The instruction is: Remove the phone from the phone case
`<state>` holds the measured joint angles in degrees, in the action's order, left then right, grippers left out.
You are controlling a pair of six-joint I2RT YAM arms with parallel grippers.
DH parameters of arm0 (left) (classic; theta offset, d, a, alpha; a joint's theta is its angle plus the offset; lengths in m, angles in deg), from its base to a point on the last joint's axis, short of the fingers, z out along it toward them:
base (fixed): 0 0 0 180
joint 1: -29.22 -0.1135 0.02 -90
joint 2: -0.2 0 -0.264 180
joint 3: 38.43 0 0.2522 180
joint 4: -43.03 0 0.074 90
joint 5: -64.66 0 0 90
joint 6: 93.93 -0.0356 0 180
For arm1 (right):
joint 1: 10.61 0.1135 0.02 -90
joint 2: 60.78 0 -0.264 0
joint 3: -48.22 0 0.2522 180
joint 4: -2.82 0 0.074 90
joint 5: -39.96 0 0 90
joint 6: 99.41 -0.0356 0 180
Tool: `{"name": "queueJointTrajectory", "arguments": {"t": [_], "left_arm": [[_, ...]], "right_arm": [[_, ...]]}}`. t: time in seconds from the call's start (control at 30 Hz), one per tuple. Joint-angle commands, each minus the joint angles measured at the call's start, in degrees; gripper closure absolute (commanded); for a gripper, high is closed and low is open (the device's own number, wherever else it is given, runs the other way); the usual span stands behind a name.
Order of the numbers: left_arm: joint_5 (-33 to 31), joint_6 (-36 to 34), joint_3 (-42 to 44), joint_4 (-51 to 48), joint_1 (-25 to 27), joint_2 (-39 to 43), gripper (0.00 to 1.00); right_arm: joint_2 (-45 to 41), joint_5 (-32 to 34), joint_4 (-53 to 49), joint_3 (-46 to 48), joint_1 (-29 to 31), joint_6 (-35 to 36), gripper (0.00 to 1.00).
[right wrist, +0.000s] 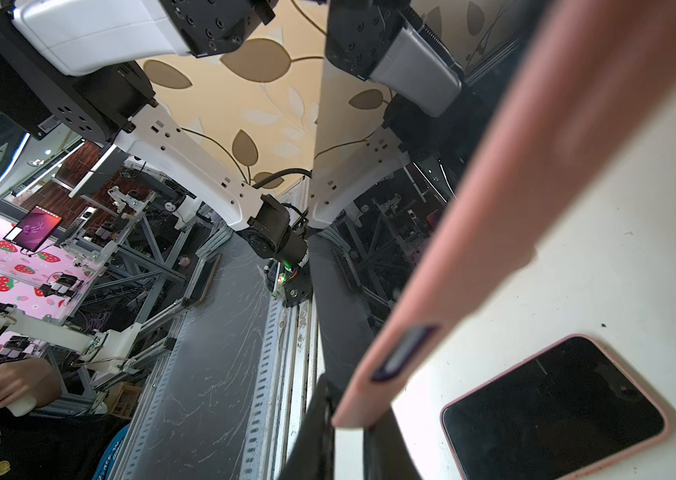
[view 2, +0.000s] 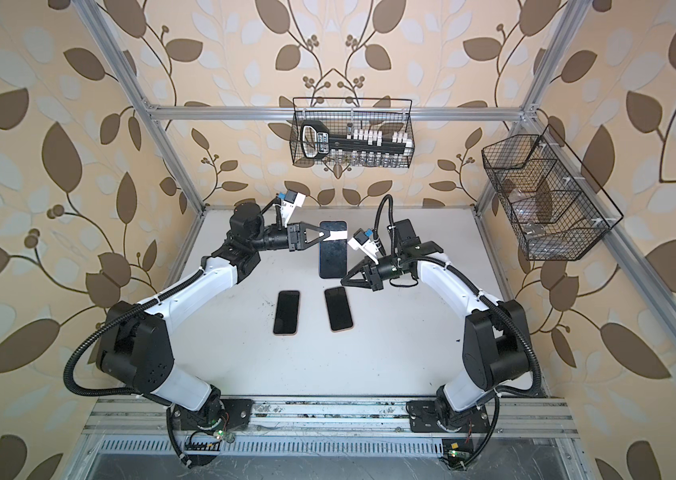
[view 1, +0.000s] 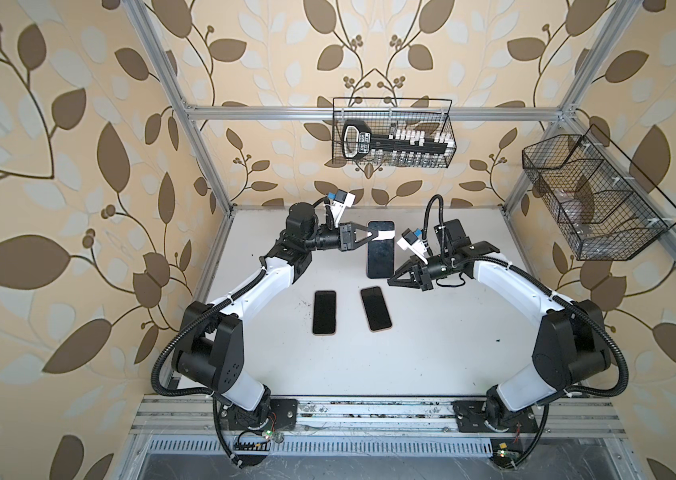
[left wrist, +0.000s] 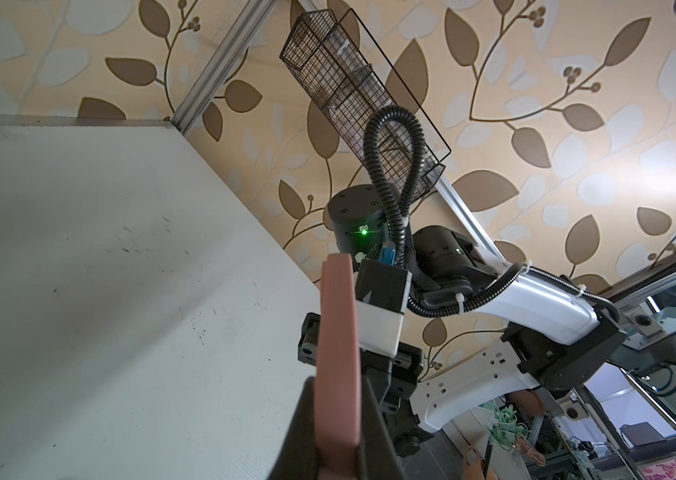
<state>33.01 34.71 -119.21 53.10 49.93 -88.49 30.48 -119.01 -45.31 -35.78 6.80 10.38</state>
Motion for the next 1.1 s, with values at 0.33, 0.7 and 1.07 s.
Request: {"name": "queueJointTrajectory", "arguments": {"t": [0.33, 0.7, 1.07], "left_arm": [[-3.10, 17.45, 4.86, 16.20, 1.17, 3.77, 1.00], [-4.81, 26.54, 6.20, 24.11, 2.25, 3.98, 1.00], [-5.34, 29.13, 5.55, 26.15, 2.84, 3.53, 1.00]], "right_arm": [[-0.98, 1.88, 2.33, 1.56, -0.26, 2.46, 0.95], [-0.96, 3.71, 6.15, 4.02, -0.79, 1.46, 0.94], [-0.30, 4.26, 9.75, 5.71, -2.07, -1.06, 0.94]]}}
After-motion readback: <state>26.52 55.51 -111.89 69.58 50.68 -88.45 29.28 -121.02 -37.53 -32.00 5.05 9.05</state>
